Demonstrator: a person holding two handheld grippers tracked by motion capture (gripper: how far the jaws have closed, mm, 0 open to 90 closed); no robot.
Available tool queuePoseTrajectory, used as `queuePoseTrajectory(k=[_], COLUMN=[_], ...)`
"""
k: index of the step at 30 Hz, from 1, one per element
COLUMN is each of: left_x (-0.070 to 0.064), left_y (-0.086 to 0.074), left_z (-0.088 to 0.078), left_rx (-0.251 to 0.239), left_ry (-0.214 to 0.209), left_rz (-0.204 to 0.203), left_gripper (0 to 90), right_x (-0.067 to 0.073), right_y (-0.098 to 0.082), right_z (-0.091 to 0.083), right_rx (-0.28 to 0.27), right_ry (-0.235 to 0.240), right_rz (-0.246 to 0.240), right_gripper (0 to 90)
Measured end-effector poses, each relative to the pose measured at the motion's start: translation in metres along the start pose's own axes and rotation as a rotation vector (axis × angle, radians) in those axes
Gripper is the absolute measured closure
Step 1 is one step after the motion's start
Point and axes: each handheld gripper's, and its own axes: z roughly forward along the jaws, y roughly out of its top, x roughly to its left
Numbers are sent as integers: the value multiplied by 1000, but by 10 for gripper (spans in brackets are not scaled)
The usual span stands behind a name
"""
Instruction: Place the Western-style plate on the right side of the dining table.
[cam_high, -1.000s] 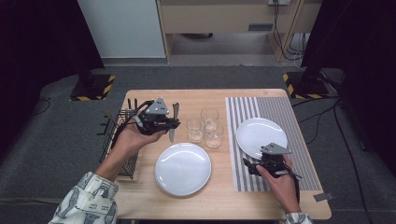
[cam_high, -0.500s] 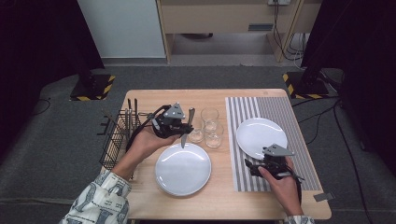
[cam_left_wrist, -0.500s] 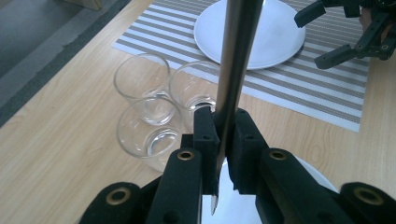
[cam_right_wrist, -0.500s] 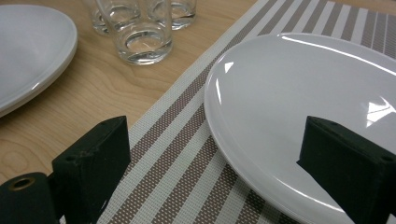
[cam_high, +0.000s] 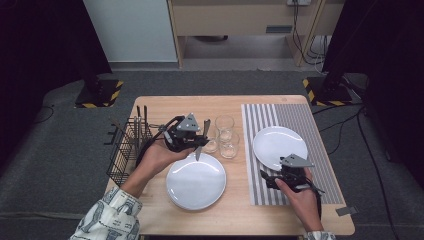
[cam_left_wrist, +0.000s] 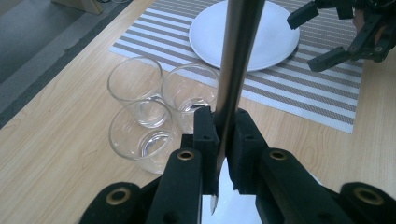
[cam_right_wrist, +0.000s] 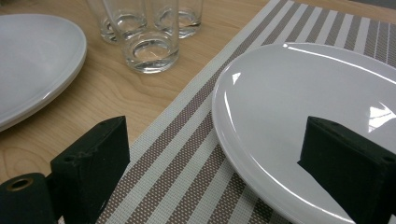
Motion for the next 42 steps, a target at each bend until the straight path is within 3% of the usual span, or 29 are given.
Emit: queuePoseTrajectory(k=[16,20,29,36,42], left_x=[-2,-4,-3,-4,-4], left_y=[0,-1,2,7,8], left_z=[1,6,14,21,21], left_rx=[-9,14,2,-10,-12], left_ry=[3,4,-9,-19,-9], left_rz=[14,26,27,30,23], left_gripper=[824,824,824,824,824], right_x=[5,7,15,27,32], right_y=[4,5,14,34,54], right_z=[1,1,5,8,11], right_rx=[10,-5,-7,6,26], right_ry=[7,27,57,78,135], right_rz=[-34,-49,-86,-154,-199], right_gripper=[93,113,177,263,410])
